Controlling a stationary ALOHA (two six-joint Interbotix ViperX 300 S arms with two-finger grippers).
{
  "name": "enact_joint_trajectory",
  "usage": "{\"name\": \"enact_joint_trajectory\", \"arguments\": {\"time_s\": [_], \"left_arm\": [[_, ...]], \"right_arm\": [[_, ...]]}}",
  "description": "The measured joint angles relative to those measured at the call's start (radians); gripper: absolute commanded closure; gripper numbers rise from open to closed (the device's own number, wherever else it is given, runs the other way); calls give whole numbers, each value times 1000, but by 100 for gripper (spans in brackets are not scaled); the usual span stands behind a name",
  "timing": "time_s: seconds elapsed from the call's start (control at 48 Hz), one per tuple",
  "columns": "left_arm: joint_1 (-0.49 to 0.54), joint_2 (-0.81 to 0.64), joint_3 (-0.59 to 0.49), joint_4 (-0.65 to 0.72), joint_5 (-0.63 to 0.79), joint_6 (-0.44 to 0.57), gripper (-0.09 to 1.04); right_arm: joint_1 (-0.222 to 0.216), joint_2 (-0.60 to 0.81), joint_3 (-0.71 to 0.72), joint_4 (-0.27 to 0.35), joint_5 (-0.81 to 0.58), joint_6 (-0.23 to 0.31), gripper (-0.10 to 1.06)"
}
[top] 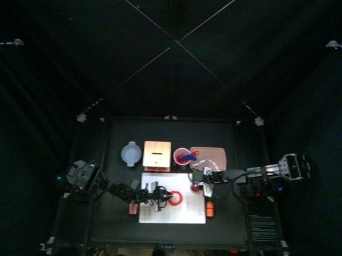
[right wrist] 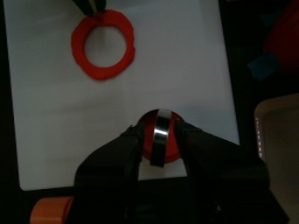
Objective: Get the cutter from the drawer then cut the dough then place the extra dough in the bowl
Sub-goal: Place the extra dough in the bowl
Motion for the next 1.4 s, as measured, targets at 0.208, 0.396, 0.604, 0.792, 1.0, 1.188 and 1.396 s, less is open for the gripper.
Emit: {"name": "enact_joint_trajectory", "arguments": {"time_s": [0.208, 0.396, 0.604, 0.792, 1.0, 1.188, 1.396], "left_arm": [[21, 3, -5, -5, 5, 12, 2], [34, 43, -6, -9, 74, 12, 0], [51, 67, -28, -78, 98, 14, 0], [61, 67, -28, -91, 100, 12, 4], [66, 49, -31, -94, 115, 12, 6], [75, 49, -38, -95, 201, 14, 6], [78, 48, -44, -97, 230, 14, 17]], "right_arm": [[-8, -26, -9, 3, 0, 0, 14], [-8, -41, -9, 3, -5, 0, 14], [-9, -41, -3, 9, -6, 2, 14], [-9, -41, 0, 17, -6, 0, 14], [-9, -40, -2, 18, -6, 2, 14], [-9, -40, 0, 20, -6, 2, 14], [-9, -40, 0, 20, -6, 0, 14]]}}
